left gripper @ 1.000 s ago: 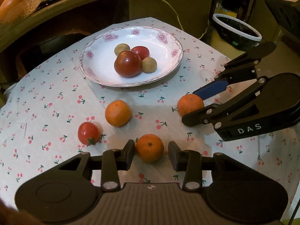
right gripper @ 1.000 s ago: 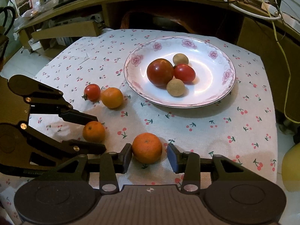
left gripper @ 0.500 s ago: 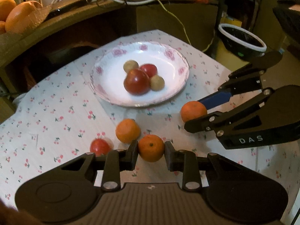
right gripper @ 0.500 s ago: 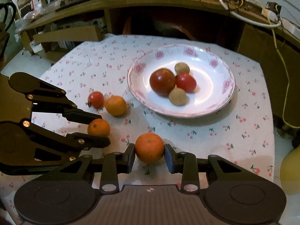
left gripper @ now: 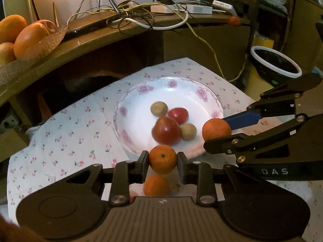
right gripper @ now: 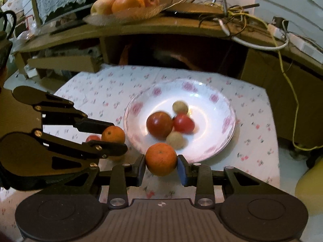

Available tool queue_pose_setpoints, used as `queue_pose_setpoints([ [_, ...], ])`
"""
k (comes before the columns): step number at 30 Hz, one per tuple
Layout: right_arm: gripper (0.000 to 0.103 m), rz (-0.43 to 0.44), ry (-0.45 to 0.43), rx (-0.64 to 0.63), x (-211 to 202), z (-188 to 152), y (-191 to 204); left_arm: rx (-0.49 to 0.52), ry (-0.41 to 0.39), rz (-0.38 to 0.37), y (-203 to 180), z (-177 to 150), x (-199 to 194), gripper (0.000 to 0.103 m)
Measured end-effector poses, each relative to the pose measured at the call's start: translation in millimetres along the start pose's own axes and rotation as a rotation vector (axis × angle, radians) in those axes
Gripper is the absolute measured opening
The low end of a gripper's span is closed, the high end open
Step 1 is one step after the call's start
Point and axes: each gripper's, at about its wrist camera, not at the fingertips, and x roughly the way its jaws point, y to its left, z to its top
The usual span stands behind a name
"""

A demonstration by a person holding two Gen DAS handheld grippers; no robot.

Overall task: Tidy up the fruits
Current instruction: 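Carry both mandarins onto the white plate and open both tools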

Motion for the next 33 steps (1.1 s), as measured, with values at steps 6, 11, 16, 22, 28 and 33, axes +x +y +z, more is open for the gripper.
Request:
queue_pose_setpoints([
  [6, 0.034, -0.034, 0.004, 0.02, 11, 4, -8, -0.012, 0.014, 0.014, 1, 5, 17, 0.035],
  [11, 0.035, -0.043, 0.012, 0.024, 20, 5, -10, -0.011, 0.014, 0.028, 4, 5, 22, 0.035],
  [16, 0.035, -0.052, 0.019, 0.031, 27, 7, -12, -0.004, 0.013, 0.036, 4, 6, 28, 0.035],
  [22, 0.035, -0.071, 0.018, 0.035, 33, 7, -15, -0.012, 0.012, 0.033, 6, 9, 36, 0.035],
  [28, 0.035, -0.077, 0.011, 0.038, 40, 11, -20, -0.03, -0.006, 0.037, 11, 13, 37, 0.035],
  [33, 0.035, -0.086, 0.022, 0.023, 50, 11, -18, -0.035, -0.017, 0.04, 13, 16, 39, 0.035],
])
